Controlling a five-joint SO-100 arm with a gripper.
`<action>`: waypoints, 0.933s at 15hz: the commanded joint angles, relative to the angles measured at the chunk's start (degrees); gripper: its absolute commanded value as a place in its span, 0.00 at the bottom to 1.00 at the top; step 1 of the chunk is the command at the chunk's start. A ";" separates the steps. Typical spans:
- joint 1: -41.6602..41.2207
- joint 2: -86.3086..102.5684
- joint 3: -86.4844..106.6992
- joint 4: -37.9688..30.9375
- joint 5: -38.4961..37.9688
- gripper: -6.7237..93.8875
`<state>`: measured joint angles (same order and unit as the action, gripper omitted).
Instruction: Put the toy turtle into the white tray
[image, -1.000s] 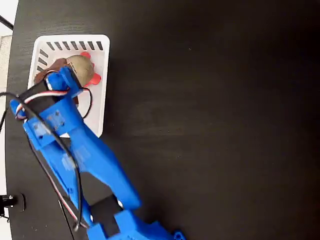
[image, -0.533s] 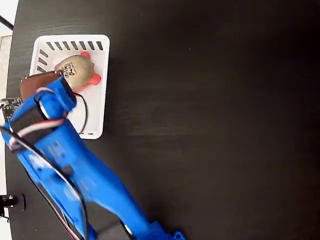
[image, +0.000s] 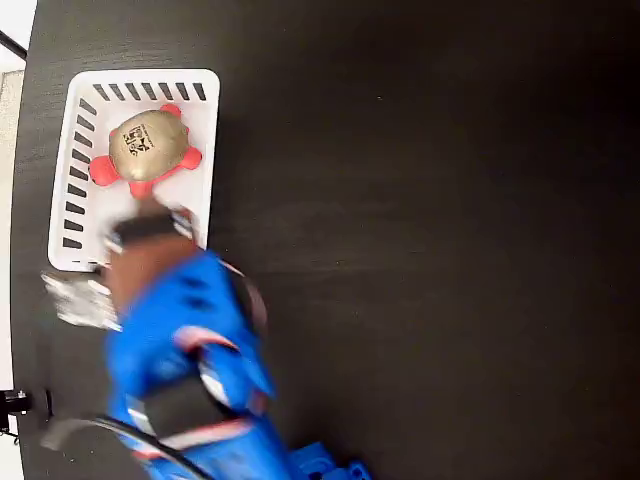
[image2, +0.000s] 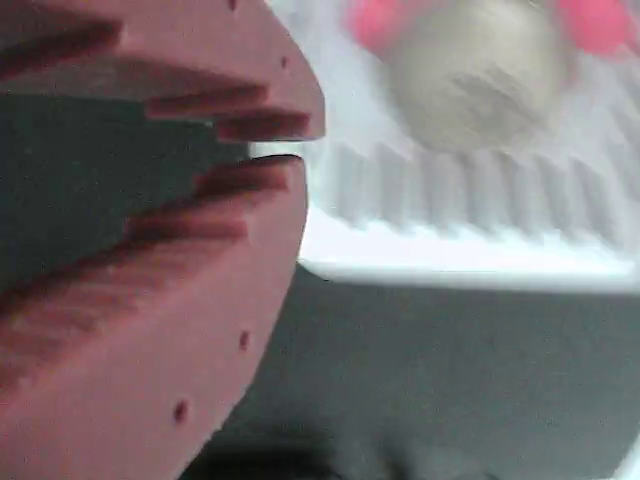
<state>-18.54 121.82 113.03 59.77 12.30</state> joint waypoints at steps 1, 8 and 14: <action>3.08 14.94 17.58 -7.03 -2.72 0.04; 10.72 46.93 50.10 -6.42 -7.21 0.05; 14.33 59.59 54.40 5.36 -7.73 0.06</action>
<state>-4.48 178.51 167.87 62.14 3.69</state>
